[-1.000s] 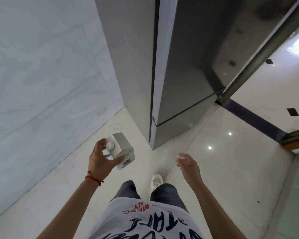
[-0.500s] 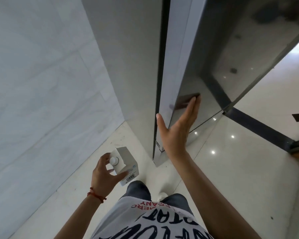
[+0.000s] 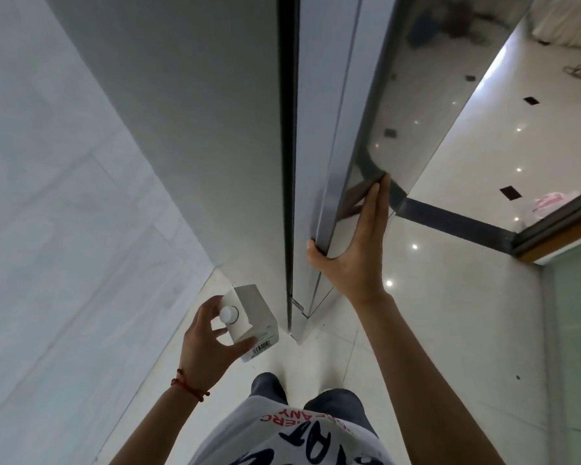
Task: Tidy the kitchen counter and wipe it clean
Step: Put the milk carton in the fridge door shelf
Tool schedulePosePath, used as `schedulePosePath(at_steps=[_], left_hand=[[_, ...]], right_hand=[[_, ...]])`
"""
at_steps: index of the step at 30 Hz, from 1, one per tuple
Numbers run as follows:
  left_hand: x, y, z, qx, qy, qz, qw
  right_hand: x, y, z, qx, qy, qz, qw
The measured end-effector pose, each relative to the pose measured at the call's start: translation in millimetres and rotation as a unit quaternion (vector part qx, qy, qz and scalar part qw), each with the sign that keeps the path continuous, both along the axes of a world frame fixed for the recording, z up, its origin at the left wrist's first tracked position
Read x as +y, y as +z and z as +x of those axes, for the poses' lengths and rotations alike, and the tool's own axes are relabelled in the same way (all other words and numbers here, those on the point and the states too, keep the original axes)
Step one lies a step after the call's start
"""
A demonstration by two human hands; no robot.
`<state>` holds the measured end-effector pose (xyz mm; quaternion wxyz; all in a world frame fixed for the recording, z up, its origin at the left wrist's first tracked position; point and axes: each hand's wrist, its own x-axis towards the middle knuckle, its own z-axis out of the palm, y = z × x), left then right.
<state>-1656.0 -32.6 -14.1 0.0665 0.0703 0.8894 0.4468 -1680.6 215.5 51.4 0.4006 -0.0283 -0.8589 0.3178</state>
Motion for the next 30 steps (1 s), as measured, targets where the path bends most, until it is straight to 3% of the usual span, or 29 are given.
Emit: schedulePosePath(at_steps=[6,12,16,22,26,30], left_hand=[[2,5,3,0.014,-0.040,0.008,0.999],[10,17,13,0.030,-0.081,0.062,0.994],[28,27,11,0.051,-0.165,0.078,0.982],[68,54,-3,0.076,-0.279,0.100,0.952],[85,80,-10,0.093,-0.320,0.138,0.933],[99,106,-16,0.080,-0.328,0.160,0.928]], right_hand=[[4,4,12,-0.039,0.000,-0.033,0.999],[39,12,76,-0.112,-0.041,-0.049,0.992],[37,13,116,-0.061,-0.128,-0.049,0.989],[21,39,134,0.103,-0.301,0.073,0.945],[23,53,129,0.089,-0.337,0.124,0.929],[50,51,136,0.052,-0.382,0.063,0.921]])
